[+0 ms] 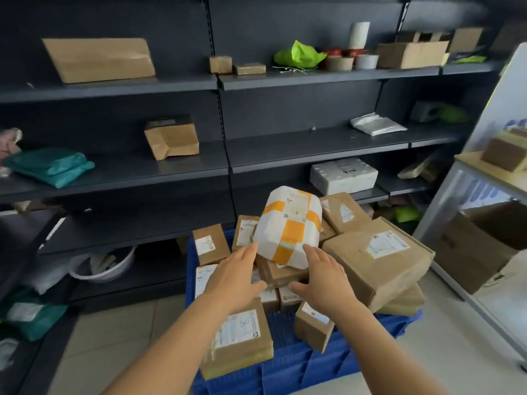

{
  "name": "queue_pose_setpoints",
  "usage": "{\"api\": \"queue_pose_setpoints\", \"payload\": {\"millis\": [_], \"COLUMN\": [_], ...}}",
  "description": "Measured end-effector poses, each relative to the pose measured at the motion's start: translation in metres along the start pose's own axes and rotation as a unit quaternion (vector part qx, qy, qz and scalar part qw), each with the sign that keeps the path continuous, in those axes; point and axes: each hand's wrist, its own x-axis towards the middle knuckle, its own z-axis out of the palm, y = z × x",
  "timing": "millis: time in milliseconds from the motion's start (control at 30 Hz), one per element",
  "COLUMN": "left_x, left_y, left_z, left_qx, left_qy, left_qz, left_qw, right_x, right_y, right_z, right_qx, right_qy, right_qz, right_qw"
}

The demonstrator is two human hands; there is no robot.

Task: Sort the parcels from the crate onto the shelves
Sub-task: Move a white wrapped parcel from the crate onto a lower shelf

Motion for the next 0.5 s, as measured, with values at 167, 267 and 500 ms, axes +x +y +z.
{"api": "queue_pose_setpoints", "payload": {"millis": [167,267,500], "left_x": [0.096,0.142,0.22], "left_y": [-0.001,-0.007,-0.018], "left_z": [0.019,0.031,0.054], "left_qx": [-0.026,-0.057,-0.09], "left_qy": [-0.014,-0.023,-0.033], "left_qz": [-0.035,-0.055,-0.115], "left_qw": [0.999,0.997,0.989], "right_x": [0.088,0.131,0.195], "right_y": [0.042,0.06,0.079], "right_z": [-0.002,0.007,0.041], "right_qx": [0.027,0.078,0.118], "right_qy": [-0.033,-0.041,-0.099], "right_qz": [0.022,0.045,0.084], "right_qw": [0.999,0.995,0.984]}}
